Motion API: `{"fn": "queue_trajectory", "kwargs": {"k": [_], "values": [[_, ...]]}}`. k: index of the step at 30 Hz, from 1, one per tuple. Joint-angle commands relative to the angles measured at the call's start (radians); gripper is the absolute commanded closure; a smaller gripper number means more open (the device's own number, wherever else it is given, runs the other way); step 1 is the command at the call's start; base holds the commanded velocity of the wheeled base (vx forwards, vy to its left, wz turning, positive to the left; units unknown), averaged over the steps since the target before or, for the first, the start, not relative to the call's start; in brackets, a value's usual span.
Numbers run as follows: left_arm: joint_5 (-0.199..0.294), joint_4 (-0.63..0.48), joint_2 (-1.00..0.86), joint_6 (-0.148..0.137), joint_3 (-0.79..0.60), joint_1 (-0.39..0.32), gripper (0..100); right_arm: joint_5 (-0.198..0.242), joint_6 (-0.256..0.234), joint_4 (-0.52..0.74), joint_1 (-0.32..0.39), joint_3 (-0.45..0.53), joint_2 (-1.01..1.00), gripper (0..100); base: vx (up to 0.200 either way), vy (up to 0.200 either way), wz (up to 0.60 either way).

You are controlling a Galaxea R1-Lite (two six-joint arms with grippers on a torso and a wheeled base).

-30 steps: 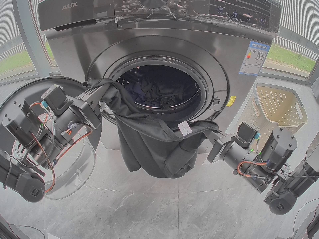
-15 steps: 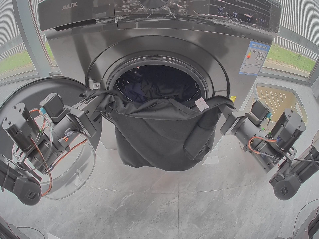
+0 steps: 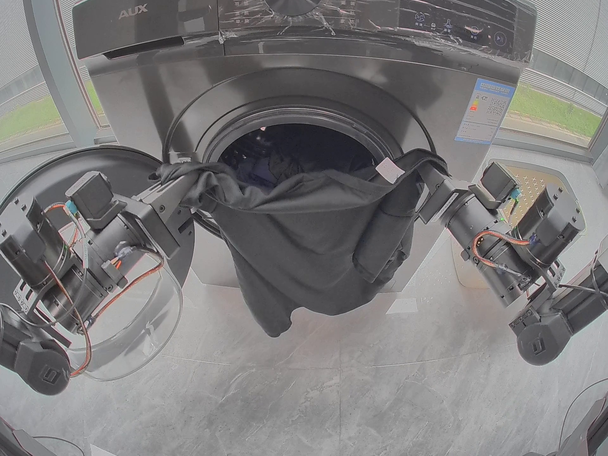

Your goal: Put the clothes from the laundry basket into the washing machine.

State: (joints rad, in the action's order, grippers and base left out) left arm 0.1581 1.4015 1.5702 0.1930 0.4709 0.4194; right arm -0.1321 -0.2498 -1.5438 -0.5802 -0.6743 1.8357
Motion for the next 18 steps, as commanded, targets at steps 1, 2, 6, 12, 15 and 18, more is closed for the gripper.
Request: {"fn": "queue_trajectory", "kwargs": {"k": [1, 2, 6, 12, 15, 18], "values": [[-0.002, 0.002, -0.010, 0.011, 0.023, -0.007, 100, 0.000, 0.001, -0.001, 0.014, -0.008, 0.007, 100, 0.000, 0.000, 0.00], [-0.003, 0.002, -0.010, 0.014, 0.028, -0.007, 100, 0.000, 0.000, -0.001, 0.016, -0.022, 0.007, 100, 0.000, 0.000, 0.00], [-0.008, 0.013, -0.009, 0.014, 0.032, -0.011, 100, 0.002, 0.000, 0.001, 0.039, -0.028, 0.002, 100, 0.000, 0.000, 0.00], [-0.006, 0.013, -0.006, 0.017, 0.048, -0.047, 100, 0.017, 0.001, 0.001, 0.100, -0.019, 0.002, 100, 0.000, 0.000, 0.00], [-0.006, 0.013, -0.006, 0.017, 0.052, -0.050, 100, 0.020, 0.001, 0.001, 0.103, -0.019, 0.005, 100, 0.000, 0.000, 0.00], [-0.006, 0.013, -0.004, 0.017, 0.051, -0.050, 100, 0.020, 0.001, 0.001, 0.089, -0.019, 0.005, 100, 0.000, 0.000, 0.00]]}}
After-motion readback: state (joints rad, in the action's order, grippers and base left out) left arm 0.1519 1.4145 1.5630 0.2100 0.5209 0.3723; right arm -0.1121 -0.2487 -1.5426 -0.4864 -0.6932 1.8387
